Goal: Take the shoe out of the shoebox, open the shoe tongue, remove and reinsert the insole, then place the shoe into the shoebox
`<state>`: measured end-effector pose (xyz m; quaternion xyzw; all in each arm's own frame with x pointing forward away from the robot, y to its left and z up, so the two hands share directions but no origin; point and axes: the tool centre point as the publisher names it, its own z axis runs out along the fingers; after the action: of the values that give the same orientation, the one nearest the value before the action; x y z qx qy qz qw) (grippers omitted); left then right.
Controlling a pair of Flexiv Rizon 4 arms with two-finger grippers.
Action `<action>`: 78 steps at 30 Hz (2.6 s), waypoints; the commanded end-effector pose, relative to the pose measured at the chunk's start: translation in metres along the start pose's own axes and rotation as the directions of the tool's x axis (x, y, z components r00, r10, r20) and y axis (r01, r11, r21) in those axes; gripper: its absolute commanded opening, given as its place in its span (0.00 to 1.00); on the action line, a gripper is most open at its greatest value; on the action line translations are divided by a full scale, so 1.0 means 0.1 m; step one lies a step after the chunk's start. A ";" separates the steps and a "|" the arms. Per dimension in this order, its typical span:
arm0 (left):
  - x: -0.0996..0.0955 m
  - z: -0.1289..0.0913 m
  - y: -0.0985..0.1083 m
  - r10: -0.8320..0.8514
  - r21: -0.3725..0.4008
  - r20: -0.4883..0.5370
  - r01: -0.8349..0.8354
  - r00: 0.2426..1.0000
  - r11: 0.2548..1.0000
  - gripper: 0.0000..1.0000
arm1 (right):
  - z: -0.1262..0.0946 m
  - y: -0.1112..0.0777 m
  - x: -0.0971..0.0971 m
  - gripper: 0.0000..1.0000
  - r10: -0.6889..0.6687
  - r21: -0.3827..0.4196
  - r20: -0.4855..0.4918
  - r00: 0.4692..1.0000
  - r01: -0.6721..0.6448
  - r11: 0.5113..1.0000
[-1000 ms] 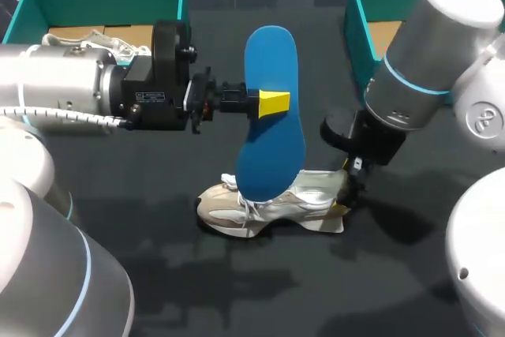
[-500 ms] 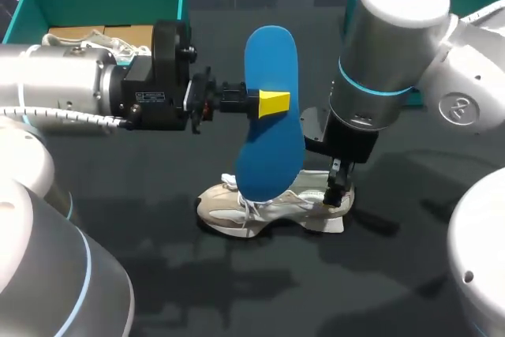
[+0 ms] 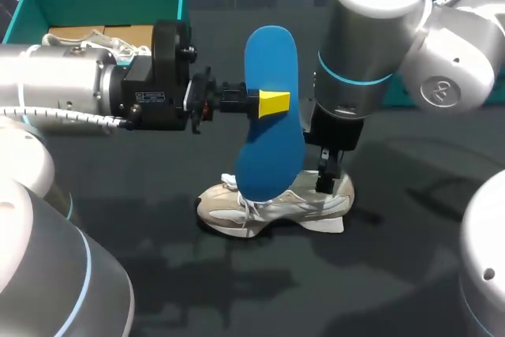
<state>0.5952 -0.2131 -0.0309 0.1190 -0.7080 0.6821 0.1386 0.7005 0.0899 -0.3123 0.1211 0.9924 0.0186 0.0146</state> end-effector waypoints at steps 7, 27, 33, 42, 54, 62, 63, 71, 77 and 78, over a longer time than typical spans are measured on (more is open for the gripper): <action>-0.02 0.04 0.00 0.001 0.002 -0.001 -0.001 1.000 1.000 0.00 | 0.16 0.24 -0.21 0.83 -0.046 0.023 -0.014 0.999 0.046 0.999; -0.02 0.04 0.00 0.001 0.002 -0.001 -0.001 1.000 1.000 0.00 | 0.49 0.38 -0.22 0.73 -0.079 0.014 -0.058 0.995 0.080 0.997; -0.02 0.04 0.00 0.001 0.002 -0.001 -0.001 1.000 1.000 0.00 | 0.62 0.39 -0.20 0.59 -0.086 0.002 -0.080 0.993 0.087 0.996; -0.02 0.04 0.00 0.001 0.002 -0.001 -0.001 1.000 1.000 0.00 | 0.75 0.41 -0.17 0.46 -0.095 -0.012 -0.116 0.989 0.094 0.995; -0.02 0.04 0.00 0.001 0.002 -0.001 -0.001 1.000 1.000 0.00 | 0.81 0.42 -0.12 0.00 -0.112 -0.009 -0.141 0.984 0.112 0.994; -0.02 0.04 0.00 0.001 0.002 -0.001 -0.001 1.000 1.000 0.00 | 0.78 0.42 -0.10 0.00 -0.120 0.006 -0.155 0.981 0.123 0.992; -0.02 0.04 0.00 0.001 0.002 -0.001 -0.001 1.000 1.000 0.00 | 0.76 0.42 -0.09 0.00 -0.120 0.007 -0.162 0.980 0.123 0.992; -0.02 0.04 0.00 0.001 0.002 -0.001 -0.001 1.000 1.000 0.00 | 0.49 0.33 -0.05 0.00 0.001 0.013 -0.210 0.978 0.002 1.000; -0.02 0.04 0.00 0.001 0.002 -0.001 -0.001 1.000 1.000 0.00 | 0.29 0.28 0.00 0.00 0.269 0.125 -0.168 0.948 -0.250 0.960; -0.02 0.04 0.00 0.001 0.002 -0.001 -0.001 1.000 1.000 0.00 | 0.27 0.28 0.02 0.00 0.304 0.116 -0.156 0.940 -0.288 0.951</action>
<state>0.5952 -0.2131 -0.0308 0.1191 -0.7080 0.6821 0.1385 0.7133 0.1217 -0.3519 0.1957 0.9756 0.0092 -0.0996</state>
